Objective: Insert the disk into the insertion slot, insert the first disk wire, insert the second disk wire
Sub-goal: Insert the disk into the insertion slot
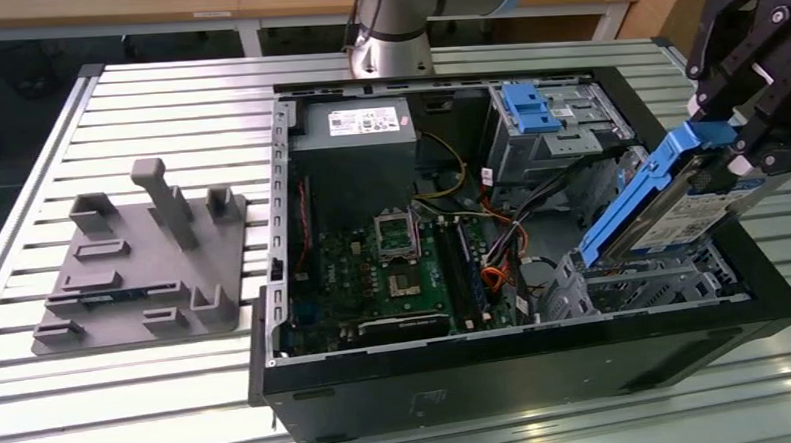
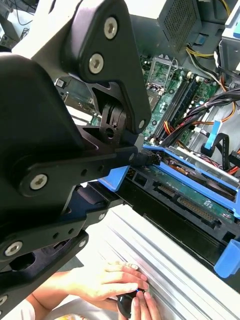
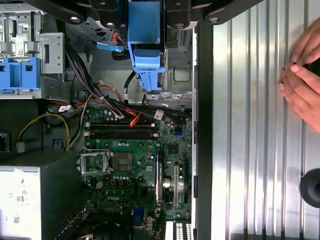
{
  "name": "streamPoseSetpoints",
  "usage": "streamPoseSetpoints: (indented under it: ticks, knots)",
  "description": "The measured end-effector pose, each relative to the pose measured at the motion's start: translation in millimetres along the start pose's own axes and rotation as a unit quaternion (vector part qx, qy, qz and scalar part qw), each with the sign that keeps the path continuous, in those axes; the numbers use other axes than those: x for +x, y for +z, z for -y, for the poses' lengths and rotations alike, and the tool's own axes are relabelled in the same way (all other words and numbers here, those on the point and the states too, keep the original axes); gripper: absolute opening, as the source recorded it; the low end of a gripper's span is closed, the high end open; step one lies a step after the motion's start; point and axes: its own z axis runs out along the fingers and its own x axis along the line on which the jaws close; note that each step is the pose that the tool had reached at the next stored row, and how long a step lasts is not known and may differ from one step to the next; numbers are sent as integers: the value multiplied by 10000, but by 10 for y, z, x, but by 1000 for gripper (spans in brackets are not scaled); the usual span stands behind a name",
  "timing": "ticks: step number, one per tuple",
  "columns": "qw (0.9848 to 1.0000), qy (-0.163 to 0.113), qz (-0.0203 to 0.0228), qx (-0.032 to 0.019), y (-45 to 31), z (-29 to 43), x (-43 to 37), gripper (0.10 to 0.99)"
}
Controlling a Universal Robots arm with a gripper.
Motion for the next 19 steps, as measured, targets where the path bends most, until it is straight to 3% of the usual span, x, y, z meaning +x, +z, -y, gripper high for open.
streamPoseSetpoints:
  ticks: [19]
  knots:
    - [10000, -1, 0, -1, 99, 6, 7, 365]
